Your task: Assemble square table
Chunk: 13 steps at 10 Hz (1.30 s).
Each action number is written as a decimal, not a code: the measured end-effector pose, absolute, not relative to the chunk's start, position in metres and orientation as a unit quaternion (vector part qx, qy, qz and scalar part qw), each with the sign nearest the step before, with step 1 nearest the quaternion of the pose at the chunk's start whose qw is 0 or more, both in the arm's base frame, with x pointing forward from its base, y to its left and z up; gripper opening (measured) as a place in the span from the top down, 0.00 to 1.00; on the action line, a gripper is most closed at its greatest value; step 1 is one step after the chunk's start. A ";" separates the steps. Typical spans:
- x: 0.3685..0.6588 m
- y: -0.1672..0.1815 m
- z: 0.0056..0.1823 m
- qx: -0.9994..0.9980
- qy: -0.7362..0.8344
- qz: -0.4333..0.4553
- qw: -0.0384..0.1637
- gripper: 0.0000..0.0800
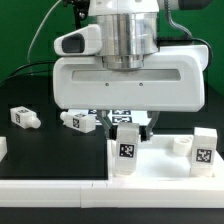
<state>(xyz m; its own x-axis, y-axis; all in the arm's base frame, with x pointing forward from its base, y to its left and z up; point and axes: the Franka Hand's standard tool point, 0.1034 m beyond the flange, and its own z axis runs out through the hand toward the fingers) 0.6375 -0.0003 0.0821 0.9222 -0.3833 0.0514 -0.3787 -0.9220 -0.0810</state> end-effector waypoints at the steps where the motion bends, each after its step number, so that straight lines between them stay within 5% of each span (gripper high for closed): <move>1: 0.637 -0.001 0.081 -0.970 0.237 -0.031 0.036 0.64; 5: 0.634 0.003 0.079 -0.841 0.540 -0.022 0.037 0.64; 7: 0.633 0.002 0.078 -0.738 0.671 0.002 0.076 0.64; 10: 0.633 0.003 0.079 -0.756 0.651 -0.003 0.066 0.64; 11: 0.632 0.009 0.078 -0.785 0.617 -0.010 0.049 0.50; 12: 0.632 0.010 0.078 -0.844 0.534 -0.015 0.042 0.50; 13: 0.632 0.009 0.078 -0.895 0.444 -0.017 0.041 0.32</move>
Offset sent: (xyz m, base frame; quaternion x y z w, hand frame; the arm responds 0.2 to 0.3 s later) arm 0.0006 -0.0060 -0.0075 -0.0255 0.0134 0.3301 0.9435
